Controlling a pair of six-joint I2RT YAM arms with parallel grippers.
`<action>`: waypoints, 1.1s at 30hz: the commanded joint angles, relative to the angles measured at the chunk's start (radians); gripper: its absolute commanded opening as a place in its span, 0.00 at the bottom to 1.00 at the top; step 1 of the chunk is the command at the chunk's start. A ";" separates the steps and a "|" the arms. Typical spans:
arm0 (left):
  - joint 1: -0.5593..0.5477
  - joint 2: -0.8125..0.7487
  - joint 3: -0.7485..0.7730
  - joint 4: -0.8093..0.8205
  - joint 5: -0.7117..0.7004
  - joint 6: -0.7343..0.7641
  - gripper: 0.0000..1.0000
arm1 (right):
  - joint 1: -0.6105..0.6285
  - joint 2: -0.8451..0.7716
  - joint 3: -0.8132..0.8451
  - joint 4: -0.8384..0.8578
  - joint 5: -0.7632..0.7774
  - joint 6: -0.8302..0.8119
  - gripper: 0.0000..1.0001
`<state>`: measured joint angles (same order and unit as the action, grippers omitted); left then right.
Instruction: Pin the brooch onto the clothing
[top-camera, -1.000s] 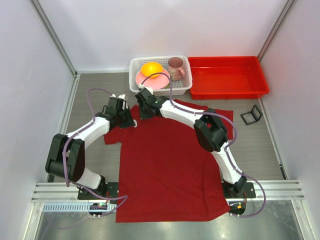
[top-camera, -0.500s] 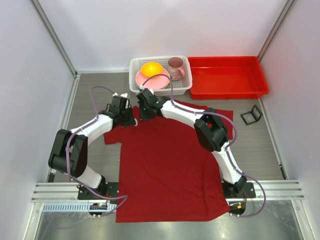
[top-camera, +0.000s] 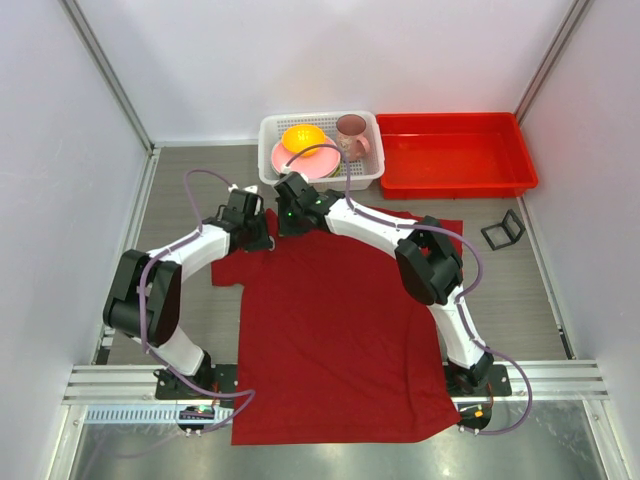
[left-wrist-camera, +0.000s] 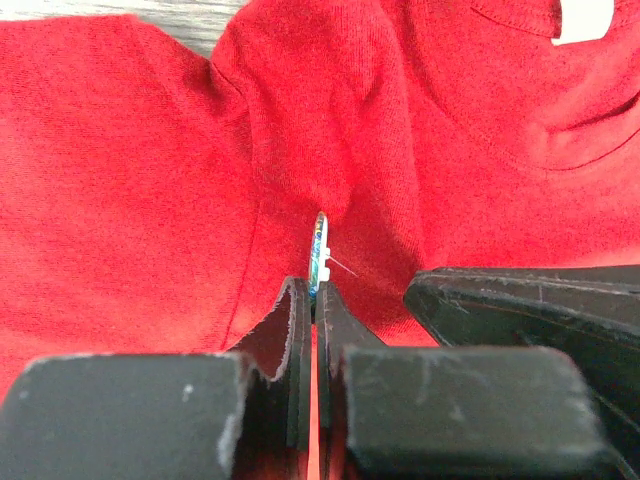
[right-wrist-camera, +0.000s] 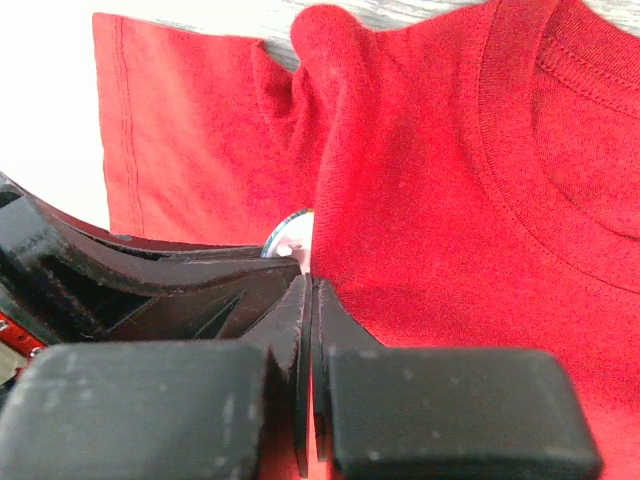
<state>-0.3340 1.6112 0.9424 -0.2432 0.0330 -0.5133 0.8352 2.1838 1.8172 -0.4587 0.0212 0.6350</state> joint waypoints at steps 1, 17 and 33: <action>-0.007 -0.004 0.035 0.016 -0.022 0.007 0.00 | -0.001 -0.067 0.007 0.048 -0.044 0.017 0.01; -0.031 -0.088 0.030 0.007 0.002 0.004 0.00 | -0.001 -0.036 0.017 0.048 -0.026 0.008 0.01; -0.051 -0.086 0.021 -0.019 -0.058 0.029 0.00 | -0.002 -0.045 0.014 0.051 -0.024 0.008 0.01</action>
<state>-0.3794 1.5463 0.9463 -0.2657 0.0063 -0.5068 0.8345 2.1838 1.8118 -0.4522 -0.0055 0.6384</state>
